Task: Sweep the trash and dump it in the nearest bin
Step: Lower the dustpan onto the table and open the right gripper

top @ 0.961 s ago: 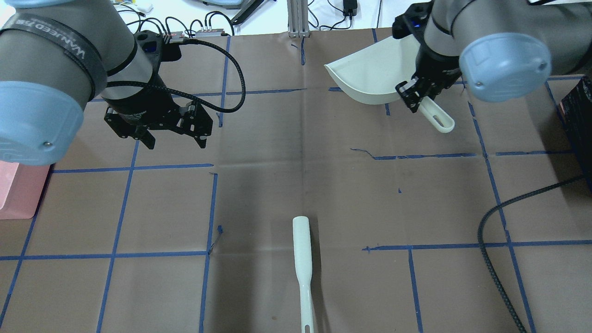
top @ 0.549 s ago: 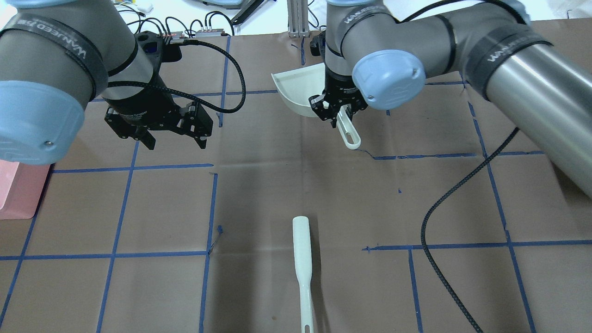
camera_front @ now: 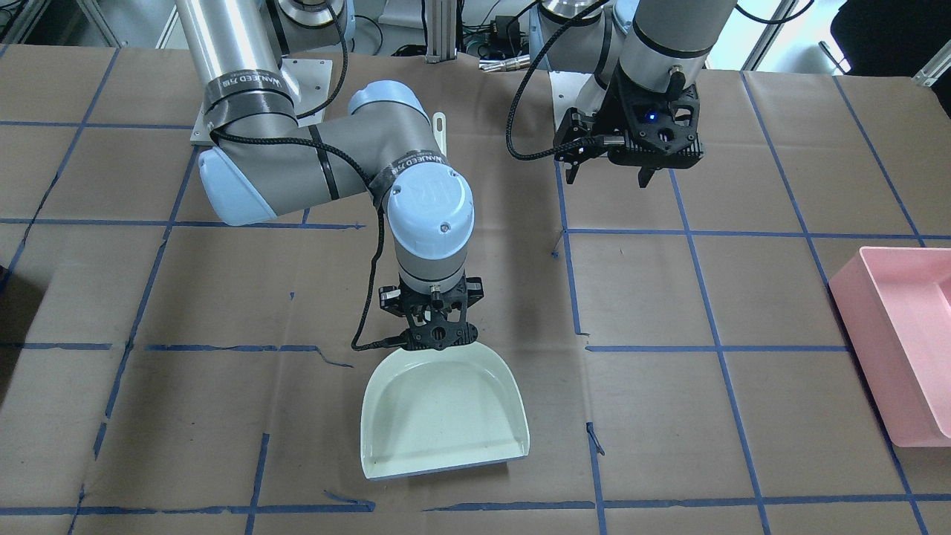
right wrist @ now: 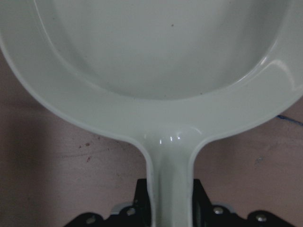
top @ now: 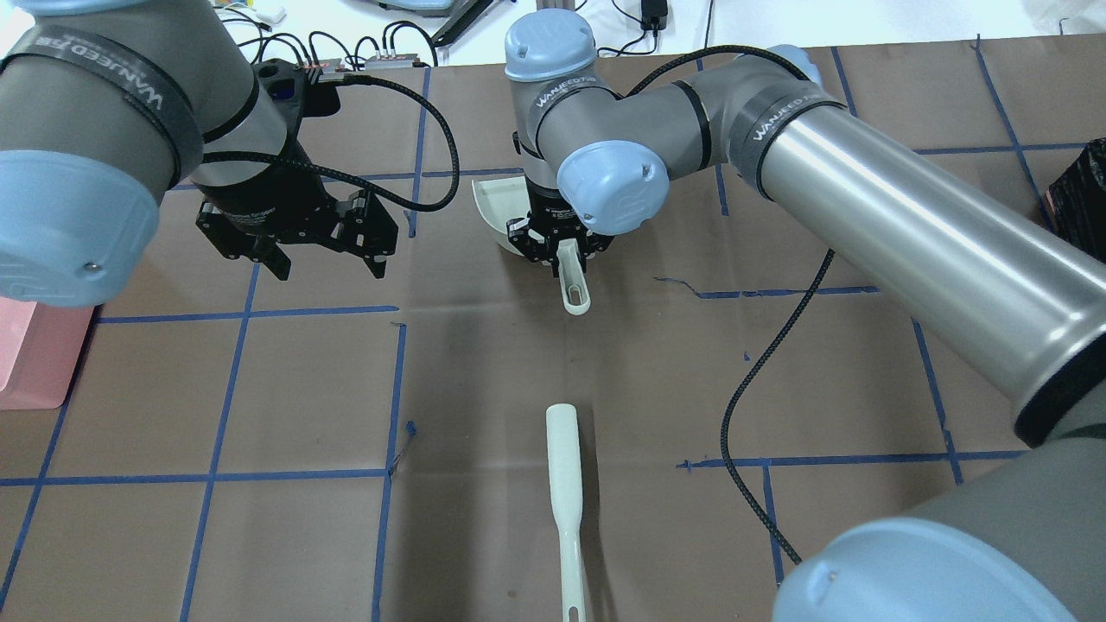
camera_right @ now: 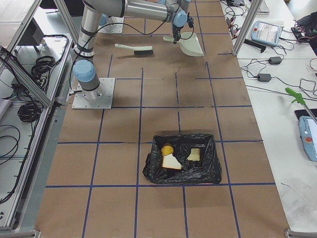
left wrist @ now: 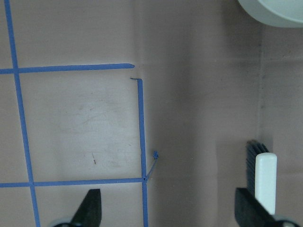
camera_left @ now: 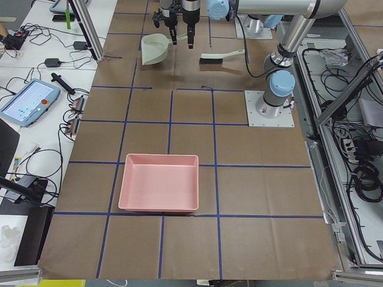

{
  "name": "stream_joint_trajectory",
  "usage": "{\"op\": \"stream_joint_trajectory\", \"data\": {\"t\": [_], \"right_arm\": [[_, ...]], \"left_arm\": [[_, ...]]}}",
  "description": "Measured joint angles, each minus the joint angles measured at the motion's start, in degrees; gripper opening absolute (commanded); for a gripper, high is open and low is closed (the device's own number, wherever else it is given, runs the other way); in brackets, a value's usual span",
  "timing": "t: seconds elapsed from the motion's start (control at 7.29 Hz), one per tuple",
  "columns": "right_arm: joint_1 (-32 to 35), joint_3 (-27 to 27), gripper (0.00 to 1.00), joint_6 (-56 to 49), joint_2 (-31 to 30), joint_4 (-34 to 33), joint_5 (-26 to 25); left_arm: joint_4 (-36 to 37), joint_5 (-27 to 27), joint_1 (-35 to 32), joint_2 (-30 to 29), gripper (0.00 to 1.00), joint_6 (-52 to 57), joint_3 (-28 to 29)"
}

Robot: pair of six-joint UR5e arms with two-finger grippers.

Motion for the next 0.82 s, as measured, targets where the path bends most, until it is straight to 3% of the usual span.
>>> {"op": "stream_joint_trajectory", "data": {"t": [0.82], "right_arm": [[-0.32, -0.01, 0.01, 0.98, 4.55, -6.07, -0.63]], "left_arm": [[0.0, 0.0, 0.0, -0.16, 1.0, 0.07, 0.0]]}}
